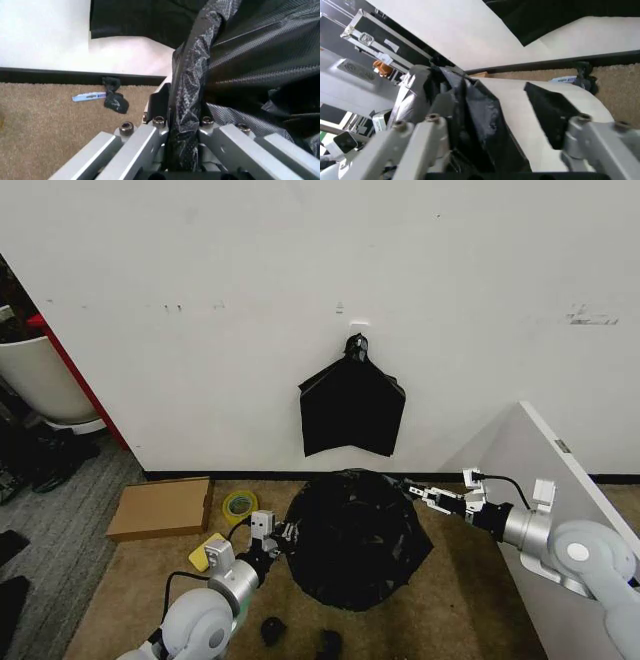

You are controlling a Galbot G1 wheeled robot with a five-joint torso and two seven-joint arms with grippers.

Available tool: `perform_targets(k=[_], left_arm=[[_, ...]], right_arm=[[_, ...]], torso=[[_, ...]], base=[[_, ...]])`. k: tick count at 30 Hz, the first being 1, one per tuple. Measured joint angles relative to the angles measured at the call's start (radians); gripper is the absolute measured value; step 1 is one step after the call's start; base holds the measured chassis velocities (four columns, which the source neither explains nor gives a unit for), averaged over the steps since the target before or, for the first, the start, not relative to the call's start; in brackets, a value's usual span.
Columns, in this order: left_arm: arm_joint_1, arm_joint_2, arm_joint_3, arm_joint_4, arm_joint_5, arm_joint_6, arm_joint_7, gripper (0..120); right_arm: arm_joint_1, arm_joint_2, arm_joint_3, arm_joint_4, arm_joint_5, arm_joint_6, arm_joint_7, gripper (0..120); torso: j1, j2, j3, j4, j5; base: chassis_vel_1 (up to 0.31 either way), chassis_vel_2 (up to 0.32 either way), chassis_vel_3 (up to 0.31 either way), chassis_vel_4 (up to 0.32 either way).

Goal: Place the garbage bag over the trash bin.

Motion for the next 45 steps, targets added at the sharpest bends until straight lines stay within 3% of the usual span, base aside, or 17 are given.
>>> perform_targets(k=[12,25,26,34,38,42,45], left_arm=[[-0.004,-0.013,0.001,0.016,-0.006,0.002,-0.018,1],[-0.003,-0.012,0.003,0.010,-0.010,0.004,-0.020,1],[-0.003,-0.011,0.003,0.010,-0.011,0.005,-0.020,1],[-0.002,-0.016,0.007,0.005,-0.012,0.009,-0.022,1],[0.001,-0.018,0.008,0.002,-0.011,0.010,-0.022,1],[0.001,-0.016,0.005,0.001,-0.011,0.010,-0.022,1],[0.000,-0.016,0.005,0.001,-0.011,0.010,-0.022,1]], right_arm=[[0.003,0.000,-0.008,0.006,-0.022,0.002,-0.012,0],[0.004,0.005,-0.003,0.005,-0.007,0.016,0.017,1],[0.002,0.006,0.000,0.005,0.002,0.017,0.019,10],[0.001,0.014,0.004,0.009,0.025,0.013,0.017,38],[0.004,0.015,-0.005,0.008,0.014,0.011,0.014,30],[0.004,0.019,-0.010,0.008,0.006,0.010,0.009,11],[0.003,0.020,-0.010,0.010,0.006,0.010,0.008,4]], torso=[[0.000,0.000,0.000,0.0001,0.0000],[0.000,0.000,0.000,0.0001,-0.0001],[0.000,0.000,0.000,0.0000,-0.0001],[0.000,0.000,0.000,0.0000,-0.0001],[0.000,0.000,0.000,0.0001,0.0000],[0.000,0.000,0.000,0.0000,0.0000],[0.000,0.000,0.000,0.0000,-0.0001]], base=[[0.000,0.000,0.000,0.000],[0.000,0.000,0.000,0.000],[0.000,0.000,0.000,0.000],[0.000,0.000,0.000,0.000],[0.000,0.000,0.000,0.000],[0.000,0.000,0.000,0.000],[0.000,0.000,0.000,0.000]])
